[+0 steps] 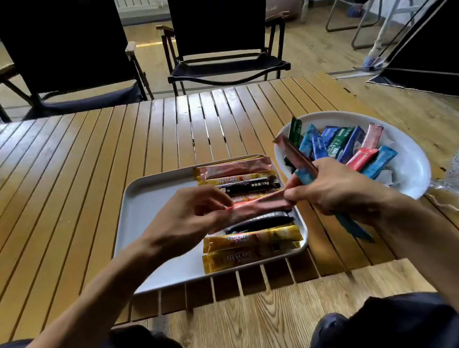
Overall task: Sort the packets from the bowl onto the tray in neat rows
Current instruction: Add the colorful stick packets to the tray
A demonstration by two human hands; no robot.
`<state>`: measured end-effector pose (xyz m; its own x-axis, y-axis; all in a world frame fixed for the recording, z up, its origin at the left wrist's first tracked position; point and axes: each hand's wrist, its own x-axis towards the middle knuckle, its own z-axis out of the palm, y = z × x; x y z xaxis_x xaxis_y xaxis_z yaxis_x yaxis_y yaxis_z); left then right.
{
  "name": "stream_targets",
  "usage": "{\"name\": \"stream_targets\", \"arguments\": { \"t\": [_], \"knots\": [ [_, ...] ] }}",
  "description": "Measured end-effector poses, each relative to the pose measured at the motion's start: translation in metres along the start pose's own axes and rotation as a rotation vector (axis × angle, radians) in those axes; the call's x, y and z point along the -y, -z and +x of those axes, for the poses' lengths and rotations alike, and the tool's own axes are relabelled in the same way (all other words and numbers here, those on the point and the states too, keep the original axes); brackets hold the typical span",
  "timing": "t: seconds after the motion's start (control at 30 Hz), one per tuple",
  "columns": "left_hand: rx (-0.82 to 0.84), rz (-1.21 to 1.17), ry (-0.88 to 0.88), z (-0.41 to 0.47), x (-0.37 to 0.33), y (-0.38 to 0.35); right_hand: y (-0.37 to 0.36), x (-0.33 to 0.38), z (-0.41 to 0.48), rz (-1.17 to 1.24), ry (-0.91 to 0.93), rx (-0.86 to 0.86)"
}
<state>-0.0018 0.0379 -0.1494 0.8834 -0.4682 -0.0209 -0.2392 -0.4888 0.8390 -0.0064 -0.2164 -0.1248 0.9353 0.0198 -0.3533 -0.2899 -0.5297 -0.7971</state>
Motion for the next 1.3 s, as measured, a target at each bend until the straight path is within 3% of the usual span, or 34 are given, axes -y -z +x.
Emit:
{"name": "stream_targets", "arguments": {
  "t": [0.1, 0.37, 0.47, 0.63, 0.87, 1.03, 1.3],
  "knots": [
    [0.023, 0.182, -0.051, -0.003, 0.002, -0.005, -0.007, -0.002, -0.001, -0.169, 0.03, 0.013],
    [-0.03, 0.418, -0.197, -0.003, 0.008, -0.019, -0.01, -0.004, 0.0, -0.162, -0.028, 0.052],
    [-0.013, 0.519, -0.276, -0.003, 0.008, -0.028, -0.005, -0.004, 0.001, -0.044, -0.016, -0.03],
    [-0.018, 0.562, -0.265, -0.001, 0.009, -0.038, 0.005, 0.0, 0.001, 0.229, 0.031, -0.184],
    [-0.048, 0.713, -0.334, 0.001, 0.009, -0.04, 0.007, 0.0, 0.0, 0.353, 0.018, -0.191],
    [-0.021, 0.771, -0.365, 0.003, 0.009, -0.048, 0.013, 0.003, 0.0, 0.606, -0.016, -0.177],
    [-0.003, 0.753, -0.366, 0.006, 0.01, -0.049, 0.01, 0.011, -0.004, 0.643, 0.002, -0.397]
  ]
}}
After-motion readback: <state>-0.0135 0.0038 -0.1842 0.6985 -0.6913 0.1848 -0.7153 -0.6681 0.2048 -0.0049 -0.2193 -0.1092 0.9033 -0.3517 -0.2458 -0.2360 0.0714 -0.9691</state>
